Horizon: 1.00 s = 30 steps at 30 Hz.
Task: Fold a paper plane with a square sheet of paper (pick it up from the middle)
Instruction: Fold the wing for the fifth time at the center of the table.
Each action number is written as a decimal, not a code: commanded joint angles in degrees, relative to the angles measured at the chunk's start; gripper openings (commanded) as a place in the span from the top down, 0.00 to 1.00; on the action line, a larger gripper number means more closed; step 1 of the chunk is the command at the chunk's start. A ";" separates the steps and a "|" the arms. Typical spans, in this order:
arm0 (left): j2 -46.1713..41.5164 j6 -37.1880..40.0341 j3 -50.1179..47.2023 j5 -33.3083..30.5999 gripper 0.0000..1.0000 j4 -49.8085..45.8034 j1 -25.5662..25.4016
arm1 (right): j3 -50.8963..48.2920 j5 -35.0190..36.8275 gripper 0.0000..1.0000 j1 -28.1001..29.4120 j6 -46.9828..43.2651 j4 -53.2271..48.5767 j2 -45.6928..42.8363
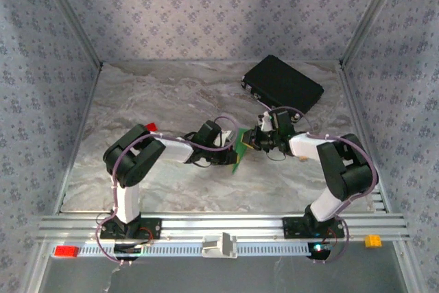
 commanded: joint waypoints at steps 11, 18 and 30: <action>4.45 -0.46 -2.02 -2.07 1.00 -6.92 -0.17 | 3.23 1.17 0.87 1.90 -1.40 -3.19 5.32; 4.36 -0.43 -1.92 -2.11 1.00 -7.00 -0.06 | 3.45 1.57 0.88 1.24 -1.63 -3.59 6.77; 4.81 -0.21 -1.46 -1.72 1.00 -7.66 -0.06 | 3.43 3.99 0.90 0.68 -2.52 -6.15 7.70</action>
